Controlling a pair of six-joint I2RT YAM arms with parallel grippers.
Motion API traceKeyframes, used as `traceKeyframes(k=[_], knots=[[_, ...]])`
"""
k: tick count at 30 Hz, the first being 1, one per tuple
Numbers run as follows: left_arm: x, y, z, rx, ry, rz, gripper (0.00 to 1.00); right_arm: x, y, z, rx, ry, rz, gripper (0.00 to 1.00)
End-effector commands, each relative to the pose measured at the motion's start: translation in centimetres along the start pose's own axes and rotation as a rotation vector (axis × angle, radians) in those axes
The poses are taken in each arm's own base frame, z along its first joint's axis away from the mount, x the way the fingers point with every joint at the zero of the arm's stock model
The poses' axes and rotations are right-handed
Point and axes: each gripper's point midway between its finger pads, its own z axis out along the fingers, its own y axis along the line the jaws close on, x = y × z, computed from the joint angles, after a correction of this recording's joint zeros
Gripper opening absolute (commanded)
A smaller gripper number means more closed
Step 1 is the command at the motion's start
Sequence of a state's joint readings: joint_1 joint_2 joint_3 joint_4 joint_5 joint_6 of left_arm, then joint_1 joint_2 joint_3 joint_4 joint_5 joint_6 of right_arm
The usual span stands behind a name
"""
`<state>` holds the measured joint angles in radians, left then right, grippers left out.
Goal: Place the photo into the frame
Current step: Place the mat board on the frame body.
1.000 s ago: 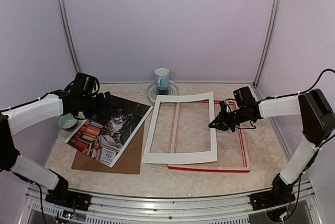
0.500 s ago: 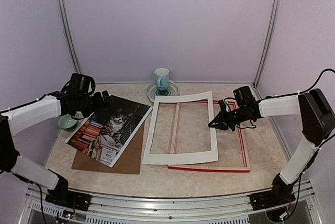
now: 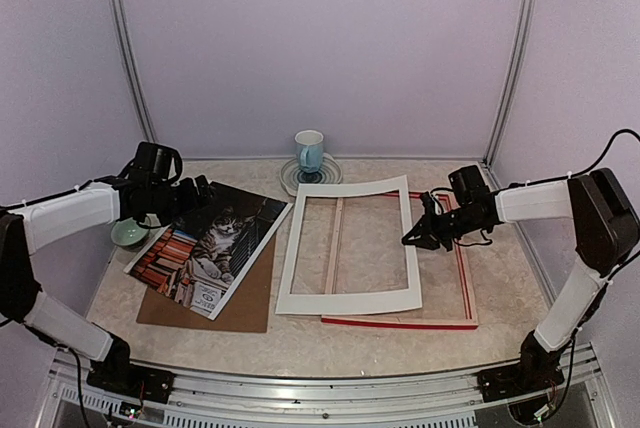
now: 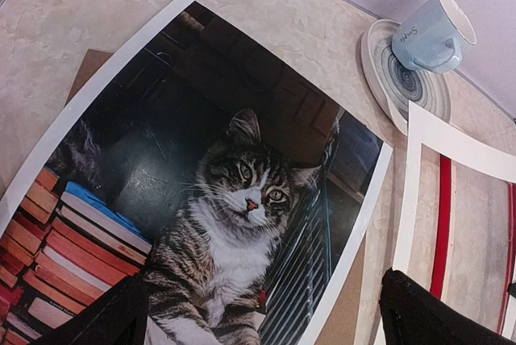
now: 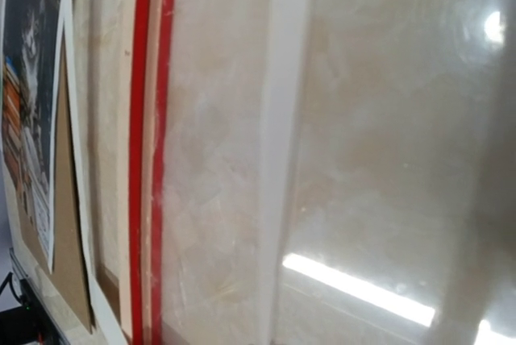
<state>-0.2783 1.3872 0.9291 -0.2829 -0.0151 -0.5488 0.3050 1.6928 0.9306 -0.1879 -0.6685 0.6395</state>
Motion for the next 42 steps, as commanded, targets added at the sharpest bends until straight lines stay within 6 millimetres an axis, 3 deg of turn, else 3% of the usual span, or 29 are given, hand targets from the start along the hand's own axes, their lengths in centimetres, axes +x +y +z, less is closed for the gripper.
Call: traceKeyframes(k=[1, 18, 42], knots=[[0.2, 0.4, 0.4, 0.001, 0.004, 0.0, 0.99, -0.4, -0.3, -0.7, 0.01, -0.01, -0.012, 0.01], [0.3, 0.5, 0.6, -0.005, 0.01, -0.001, 0.99, -0.6, -2.1, -2.6, 0.043, -0.03, 0.001, 0.01], [0.6, 0.8, 1.0, -0.016, 0.023, -0.004, 0.99, 0.0, -4.2, -3.1, 0.092, -0.013, -0.031, 0.01]])
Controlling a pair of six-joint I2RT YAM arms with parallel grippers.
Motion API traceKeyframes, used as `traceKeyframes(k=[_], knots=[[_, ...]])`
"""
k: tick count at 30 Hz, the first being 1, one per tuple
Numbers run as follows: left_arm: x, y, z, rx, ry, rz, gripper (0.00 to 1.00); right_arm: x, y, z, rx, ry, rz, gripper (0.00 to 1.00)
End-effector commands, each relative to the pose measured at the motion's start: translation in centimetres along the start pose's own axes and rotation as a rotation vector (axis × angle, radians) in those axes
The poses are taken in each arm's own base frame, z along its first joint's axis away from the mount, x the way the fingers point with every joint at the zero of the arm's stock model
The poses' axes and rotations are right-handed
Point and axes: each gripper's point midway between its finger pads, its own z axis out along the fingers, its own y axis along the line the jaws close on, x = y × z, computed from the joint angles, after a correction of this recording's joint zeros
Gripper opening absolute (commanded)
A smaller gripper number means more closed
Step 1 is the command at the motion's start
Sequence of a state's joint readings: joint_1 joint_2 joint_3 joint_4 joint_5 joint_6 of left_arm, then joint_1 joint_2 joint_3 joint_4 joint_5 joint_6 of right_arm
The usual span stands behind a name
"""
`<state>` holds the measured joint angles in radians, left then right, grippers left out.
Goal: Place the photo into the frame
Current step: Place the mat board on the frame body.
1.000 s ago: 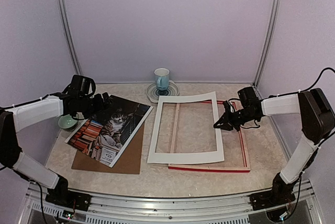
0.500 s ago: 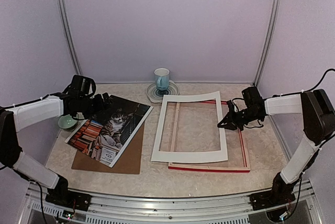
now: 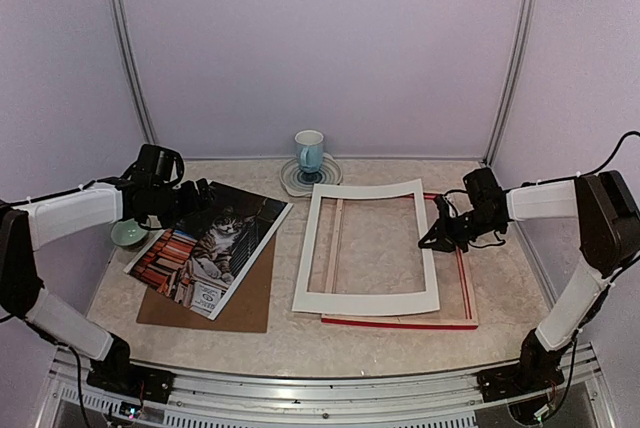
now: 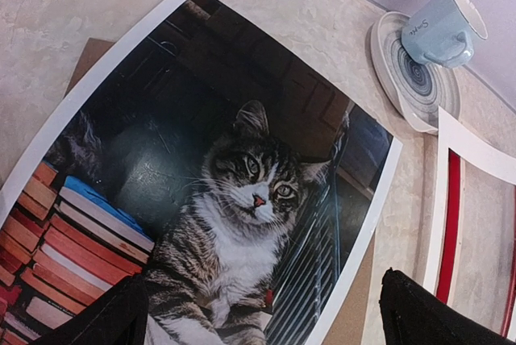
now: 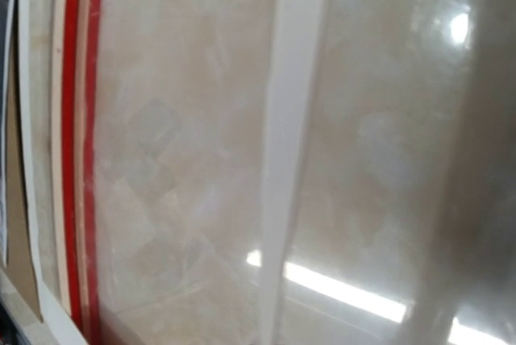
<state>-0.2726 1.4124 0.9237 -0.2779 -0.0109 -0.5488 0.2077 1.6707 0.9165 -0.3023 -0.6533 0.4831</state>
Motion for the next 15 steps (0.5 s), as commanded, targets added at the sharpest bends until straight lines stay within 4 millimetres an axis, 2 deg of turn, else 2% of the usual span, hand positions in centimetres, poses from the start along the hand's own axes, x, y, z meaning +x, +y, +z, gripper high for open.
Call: traceKeyframes(k=[1, 15], knots=[[0.0, 0.3, 0.2, -0.002, 0.002, 0.001, 0.99, 0.3, -0.9, -0.7, 0.016, -0.009, 0.0, 0.02], [0.0, 0.4, 0.3, -0.005, 0.004, 0.0, 0.99, 0.4, -2.2, -1.5, 0.018, -0.021, 0.025, 0.02]])
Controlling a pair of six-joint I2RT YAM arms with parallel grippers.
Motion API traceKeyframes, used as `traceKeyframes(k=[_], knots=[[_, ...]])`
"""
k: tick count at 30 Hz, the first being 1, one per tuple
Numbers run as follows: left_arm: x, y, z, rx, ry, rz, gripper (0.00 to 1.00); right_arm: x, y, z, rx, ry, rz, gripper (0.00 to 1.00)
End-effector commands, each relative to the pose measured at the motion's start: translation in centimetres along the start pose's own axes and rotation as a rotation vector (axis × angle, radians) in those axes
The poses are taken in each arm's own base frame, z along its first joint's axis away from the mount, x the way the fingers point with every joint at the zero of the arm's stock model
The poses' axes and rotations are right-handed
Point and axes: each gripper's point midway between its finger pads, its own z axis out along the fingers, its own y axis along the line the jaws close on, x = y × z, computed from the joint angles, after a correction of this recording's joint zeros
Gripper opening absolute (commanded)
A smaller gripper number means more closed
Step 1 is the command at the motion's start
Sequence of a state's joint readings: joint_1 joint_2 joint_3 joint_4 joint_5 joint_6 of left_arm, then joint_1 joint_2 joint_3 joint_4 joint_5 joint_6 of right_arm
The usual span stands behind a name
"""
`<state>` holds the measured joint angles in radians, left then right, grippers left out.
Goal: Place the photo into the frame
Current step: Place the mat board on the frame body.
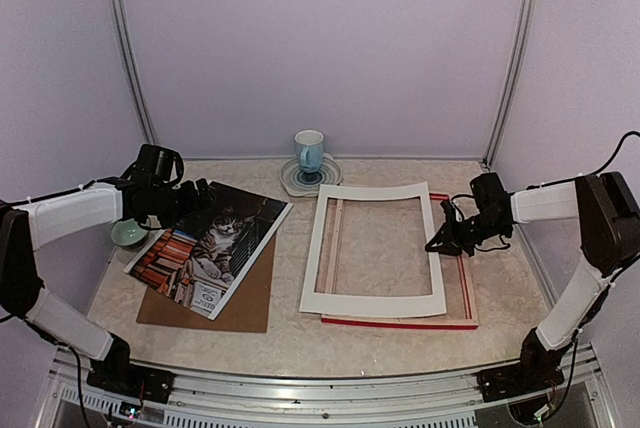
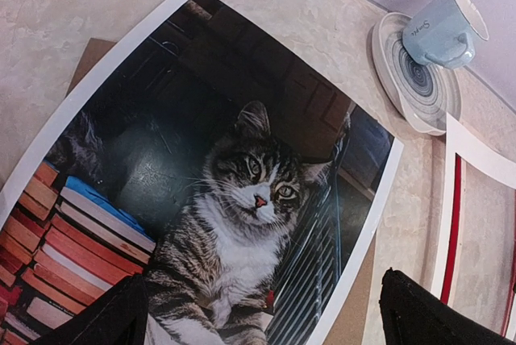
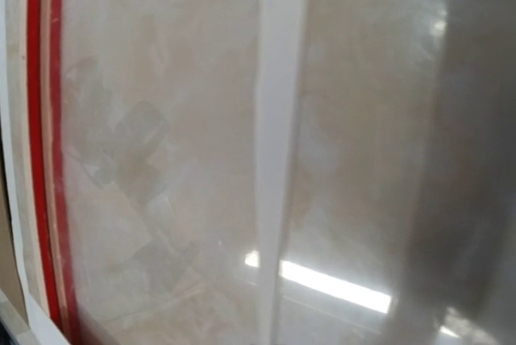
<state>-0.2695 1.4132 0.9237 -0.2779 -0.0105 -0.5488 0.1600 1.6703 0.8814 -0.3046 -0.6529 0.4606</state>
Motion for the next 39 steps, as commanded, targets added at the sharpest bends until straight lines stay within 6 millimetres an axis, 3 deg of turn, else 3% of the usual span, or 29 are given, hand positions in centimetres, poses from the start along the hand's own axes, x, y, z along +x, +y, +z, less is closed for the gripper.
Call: traceKeyframes(k=[1, 25, 39], knots=[[0.1, 0.3, 0.3, -0.004, 0.006, 0.002, 0.99, 0.1, -0.3, -1.0, -0.004, -0.017, -0.008, 0.02], [0.1, 0.4, 0.3, -0.007, 0.003, 0.0, 0.99, 0.2, -1.9, -2.4, 0.025, -0.029, -0.003, 0.02], [0.2, 0.4, 0.5, -0.008, 0.011, 0.0, 0.99, -0.1, -3.8, -2.8, 0.144, -0.029, -0.032, 0.02]])
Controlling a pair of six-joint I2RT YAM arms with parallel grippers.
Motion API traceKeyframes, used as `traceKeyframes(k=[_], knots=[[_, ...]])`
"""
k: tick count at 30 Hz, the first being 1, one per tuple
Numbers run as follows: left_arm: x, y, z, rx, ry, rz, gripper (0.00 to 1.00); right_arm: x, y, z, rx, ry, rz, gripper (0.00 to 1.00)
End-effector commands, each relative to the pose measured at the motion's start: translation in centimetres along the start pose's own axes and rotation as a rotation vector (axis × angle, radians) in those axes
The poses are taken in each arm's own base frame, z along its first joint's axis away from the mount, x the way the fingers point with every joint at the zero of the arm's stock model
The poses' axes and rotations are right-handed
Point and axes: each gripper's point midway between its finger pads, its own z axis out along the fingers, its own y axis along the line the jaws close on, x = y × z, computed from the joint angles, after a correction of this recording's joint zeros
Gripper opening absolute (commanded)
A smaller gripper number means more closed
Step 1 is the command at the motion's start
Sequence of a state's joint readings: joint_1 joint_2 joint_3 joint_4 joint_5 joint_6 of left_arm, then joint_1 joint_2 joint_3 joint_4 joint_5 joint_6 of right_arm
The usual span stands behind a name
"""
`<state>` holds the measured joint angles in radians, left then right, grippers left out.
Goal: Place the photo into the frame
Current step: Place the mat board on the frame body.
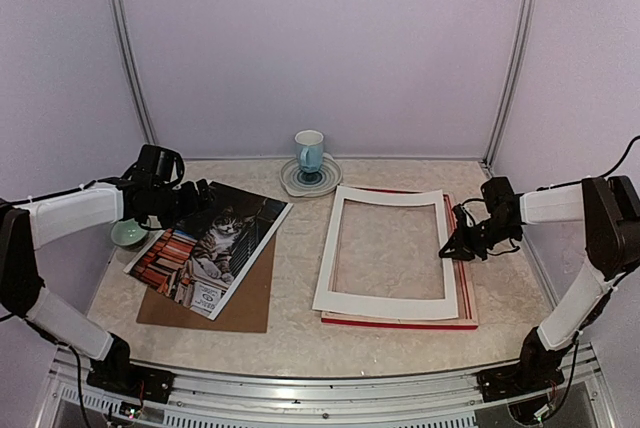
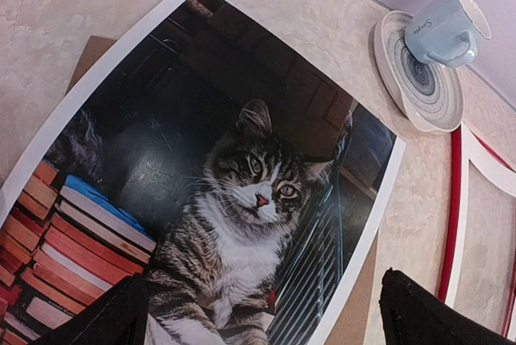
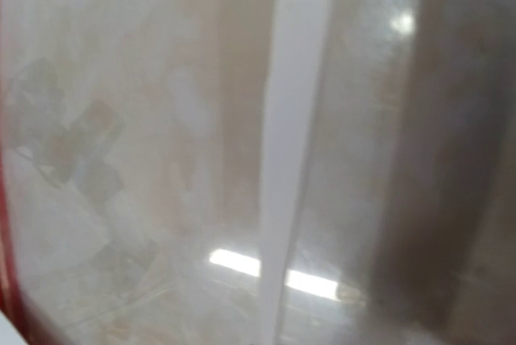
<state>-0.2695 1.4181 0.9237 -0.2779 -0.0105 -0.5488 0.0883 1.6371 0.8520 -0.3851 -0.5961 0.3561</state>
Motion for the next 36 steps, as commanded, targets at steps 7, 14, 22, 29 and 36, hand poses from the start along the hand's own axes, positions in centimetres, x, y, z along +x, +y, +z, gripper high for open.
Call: traceKeyframes(k=[7, 14, 22, 29, 36], knots=[[0.3, 0.5, 0.5, -0.009, 0.011, -0.002, 0.99, -0.9, -1.4, -1.1, 0.099, -0.029, -0.03, 0.02], [0.3, 0.5, 0.6, -0.01, 0.014, -0.001, 0.99, -1.6, -1.8, -1.6, 0.112, -0.051, -0.023, 0.02], [0.4, 0.6, 0.7, -0.012, 0.017, -0.001, 0.99, -2.2, -2.2, -2.0, 0.118, -0.068, -0.016, 0.02], [0.4, 0.5, 0.7, -0.011, 0.017, 0.001, 0.99, -2.2, -2.5, -2.2, 0.129, -0.074, -0.015, 0.02], [0.4, 0.5, 0.6, -0.011, 0.016, 0.001, 0.99, -1.9, -2.7, -2.3, 0.135, -0.075, -0.011, 0.02]])
